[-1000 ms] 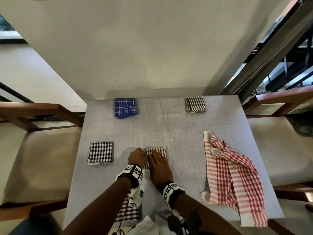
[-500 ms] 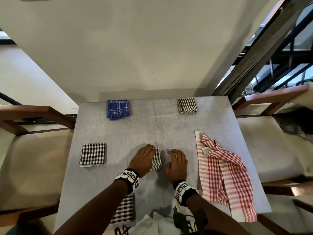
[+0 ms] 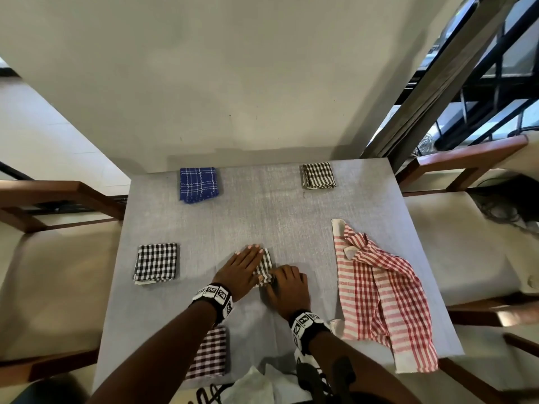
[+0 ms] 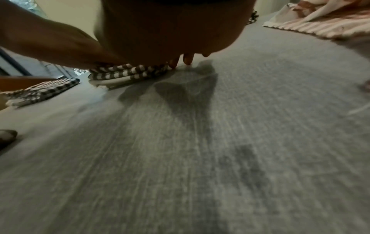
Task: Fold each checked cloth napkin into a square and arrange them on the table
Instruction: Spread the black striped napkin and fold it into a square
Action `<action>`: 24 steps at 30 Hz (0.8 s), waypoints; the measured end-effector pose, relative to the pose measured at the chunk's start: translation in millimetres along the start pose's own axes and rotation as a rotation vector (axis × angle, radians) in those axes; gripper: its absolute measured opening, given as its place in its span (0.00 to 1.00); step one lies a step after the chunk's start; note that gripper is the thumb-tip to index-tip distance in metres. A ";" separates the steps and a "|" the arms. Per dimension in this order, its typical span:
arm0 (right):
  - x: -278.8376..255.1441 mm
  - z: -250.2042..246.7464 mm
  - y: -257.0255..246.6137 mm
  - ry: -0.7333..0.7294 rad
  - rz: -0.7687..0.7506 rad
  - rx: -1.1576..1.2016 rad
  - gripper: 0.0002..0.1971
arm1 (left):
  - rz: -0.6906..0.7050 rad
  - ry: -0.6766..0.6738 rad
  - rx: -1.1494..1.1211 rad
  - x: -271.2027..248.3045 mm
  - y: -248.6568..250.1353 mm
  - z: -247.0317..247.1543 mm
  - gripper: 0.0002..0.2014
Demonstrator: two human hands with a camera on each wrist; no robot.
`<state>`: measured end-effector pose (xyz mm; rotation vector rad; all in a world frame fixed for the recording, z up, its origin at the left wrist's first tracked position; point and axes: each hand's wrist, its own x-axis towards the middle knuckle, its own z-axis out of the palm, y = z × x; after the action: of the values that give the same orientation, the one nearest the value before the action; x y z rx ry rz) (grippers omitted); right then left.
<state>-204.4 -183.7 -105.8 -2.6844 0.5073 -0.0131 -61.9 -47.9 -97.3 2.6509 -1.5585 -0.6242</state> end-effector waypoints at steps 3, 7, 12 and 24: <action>-6.7 -7.7 -0.5 0.045 0.017 0.021 0.24 | -0.029 0.006 0.017 0.3 -3.4 7.0 0.34; 11.1 -14.2 -24.2 0.021 -0.053 0.146 0.30 | -0.018 0.016 0.002 -3.6 -3.2 12.9 0.32; 40.6 4.4 -29.7 -0.235 -0.160 0.065 0.35 | -0.013 0.061 0.033 -13.4 -4.1 11.4 0.33; 39.1 21.9 -7.2 -0.232 -0.215 -0.080 0.35 | -0.113 0.015 -0.071 -16.6 -11.5 30.0 0.40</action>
<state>-163.6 -182.7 -125.7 -2.7577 0.1496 0.2599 -69.5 -22.4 -121.6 2.6988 -1.3634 -0.6490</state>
